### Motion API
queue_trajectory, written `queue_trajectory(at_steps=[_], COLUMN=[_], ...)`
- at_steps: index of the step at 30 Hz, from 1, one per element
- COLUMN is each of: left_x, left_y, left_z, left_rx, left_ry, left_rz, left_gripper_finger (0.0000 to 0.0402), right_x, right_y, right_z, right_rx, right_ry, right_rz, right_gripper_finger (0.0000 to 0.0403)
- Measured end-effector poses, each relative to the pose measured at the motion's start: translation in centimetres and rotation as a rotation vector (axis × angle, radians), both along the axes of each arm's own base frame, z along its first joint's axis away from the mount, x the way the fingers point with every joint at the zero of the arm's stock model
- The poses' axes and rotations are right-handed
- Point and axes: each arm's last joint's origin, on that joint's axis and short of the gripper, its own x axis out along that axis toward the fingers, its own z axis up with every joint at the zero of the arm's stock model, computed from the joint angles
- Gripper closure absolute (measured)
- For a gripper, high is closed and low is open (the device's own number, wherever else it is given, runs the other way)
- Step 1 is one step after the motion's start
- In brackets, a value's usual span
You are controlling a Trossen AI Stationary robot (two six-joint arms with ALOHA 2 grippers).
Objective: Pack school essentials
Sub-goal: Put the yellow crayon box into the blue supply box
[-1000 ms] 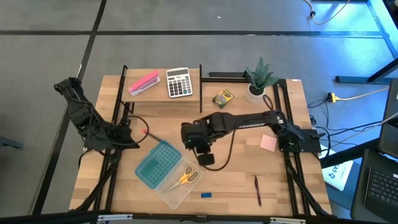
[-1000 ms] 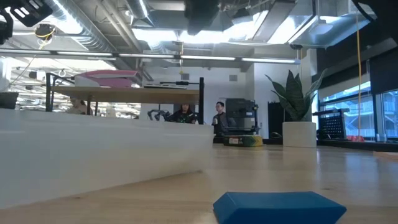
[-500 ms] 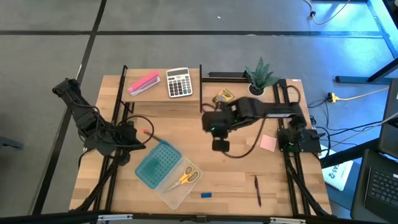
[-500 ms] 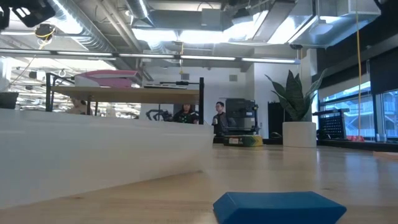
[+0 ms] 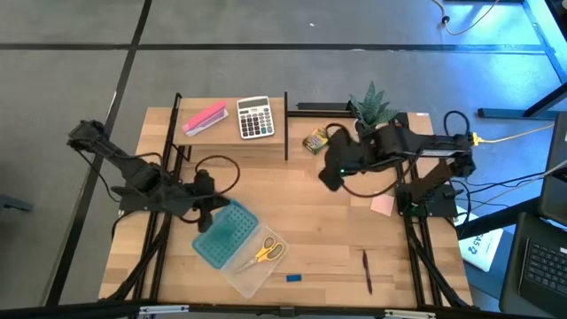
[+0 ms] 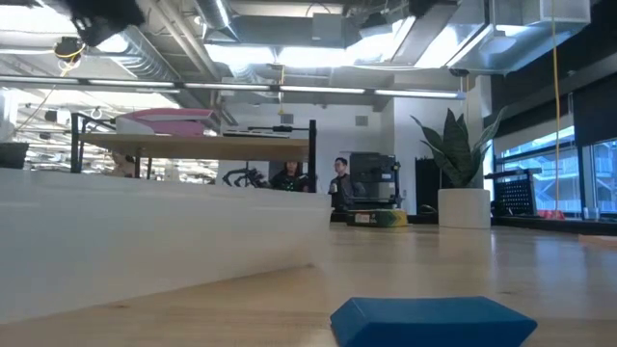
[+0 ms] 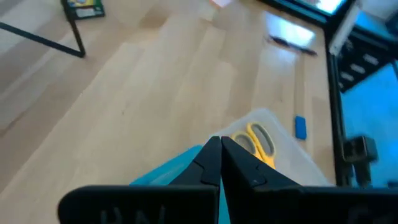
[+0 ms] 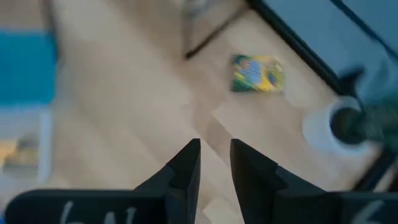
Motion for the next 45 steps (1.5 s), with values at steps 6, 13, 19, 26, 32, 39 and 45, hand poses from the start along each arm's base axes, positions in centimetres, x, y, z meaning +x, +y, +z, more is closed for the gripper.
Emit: queue_trajectory(at_steps=[6,13,19,26,32,39,45], left_x=[2.3,4.3,4.7,4.9,5.0,5.0,5.0], left_y=[0.9,1.3,2.2,2.8,2.9,2.9,2.9], left_z=[-0.1,-0.3,-0.3,0.0,0.0,0.0,0.0], left_rx=[0.129,0.166,0.174,0.165,0.163,0.163,0.163], left_ry=[-0.029,-0.074,-0.069,-0.096,-0.103,-0.103,-0.103], left_rz=[-0.005,0.006,0.046,0.079,0.084,0.084,0.085], left_gripper_finger=[0.0401,0.0401,0.0401,0.0401,0.0401,0.0401,0.0401], right_x=[-0.9,0.5,1.8,2.9,3.2,2.6,1.6], right_y=[-0.8,-1.3,-3.0,-6.7,-10.6,-13.7,-14.8], right_z=[-1.7,-4.5,-6.3,-10.0,-13.8,-17.7,-20.2], right_rx=[-0.011,0.005,0.026,-0.035,-0.073,-0.025,-0.075], right_ry=[-0.073,-0.141,-0.239,-0.281,-0.335,-0.410,-0.403], right_rz=[-0.275,-0.386,-0.495,-0.544,-0.565,-0.548,-0.503], right_gripper_finger=[0.0313,0.0313,0.0313,0.0313,0.0313,0.0313,0.0313])
